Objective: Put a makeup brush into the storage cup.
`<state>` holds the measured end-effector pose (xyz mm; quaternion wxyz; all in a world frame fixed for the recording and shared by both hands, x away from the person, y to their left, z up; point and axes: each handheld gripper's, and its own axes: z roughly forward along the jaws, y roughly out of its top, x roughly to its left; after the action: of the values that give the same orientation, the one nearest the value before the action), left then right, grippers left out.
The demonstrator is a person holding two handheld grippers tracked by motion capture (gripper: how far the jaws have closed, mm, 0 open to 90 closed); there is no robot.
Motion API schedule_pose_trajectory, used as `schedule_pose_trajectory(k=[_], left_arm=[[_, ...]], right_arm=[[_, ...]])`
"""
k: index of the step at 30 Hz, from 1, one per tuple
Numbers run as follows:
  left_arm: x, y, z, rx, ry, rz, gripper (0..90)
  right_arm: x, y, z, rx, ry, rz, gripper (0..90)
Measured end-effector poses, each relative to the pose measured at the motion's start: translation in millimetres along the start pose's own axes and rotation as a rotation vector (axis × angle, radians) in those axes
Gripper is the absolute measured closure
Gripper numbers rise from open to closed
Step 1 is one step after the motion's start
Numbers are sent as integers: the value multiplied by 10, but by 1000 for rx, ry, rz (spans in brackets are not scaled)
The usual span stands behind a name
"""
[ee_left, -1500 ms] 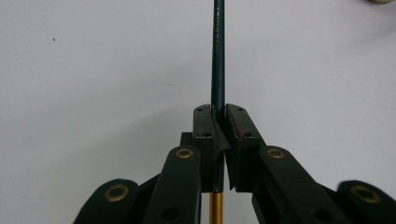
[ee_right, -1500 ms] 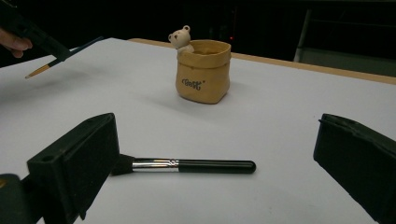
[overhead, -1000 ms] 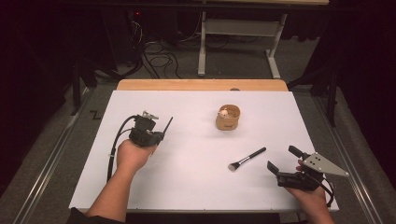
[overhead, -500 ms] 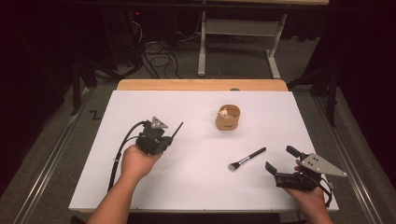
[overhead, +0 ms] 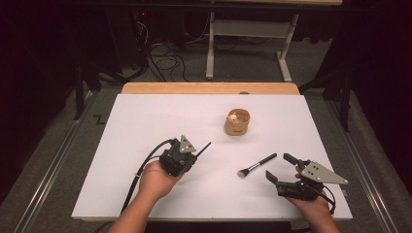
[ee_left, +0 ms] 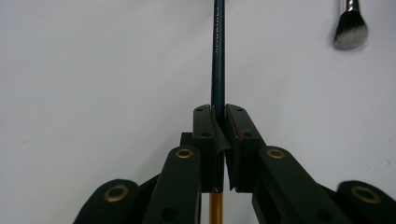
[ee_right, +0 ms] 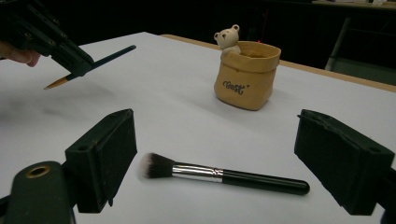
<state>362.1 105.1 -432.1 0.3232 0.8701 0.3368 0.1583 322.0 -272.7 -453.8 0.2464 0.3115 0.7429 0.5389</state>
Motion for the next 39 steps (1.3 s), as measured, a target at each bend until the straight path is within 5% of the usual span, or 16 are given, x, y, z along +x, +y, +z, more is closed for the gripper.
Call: schedule_pose_trajectory(k=[11,26,30,39], left_arm=[[-116,-23,36,4,5,72,837],[-236,19,7,66,-56,173,836],[-249,34,21,131,-68,204,836],[-329,140,21,192,-122,231,836]], right_arm=[[173,34,180,66,43,-80,188],[638,214,611,164,79,-334,309],[728,218,709,193,96,-381,341],[815,189,769,206,129,-440,399]])
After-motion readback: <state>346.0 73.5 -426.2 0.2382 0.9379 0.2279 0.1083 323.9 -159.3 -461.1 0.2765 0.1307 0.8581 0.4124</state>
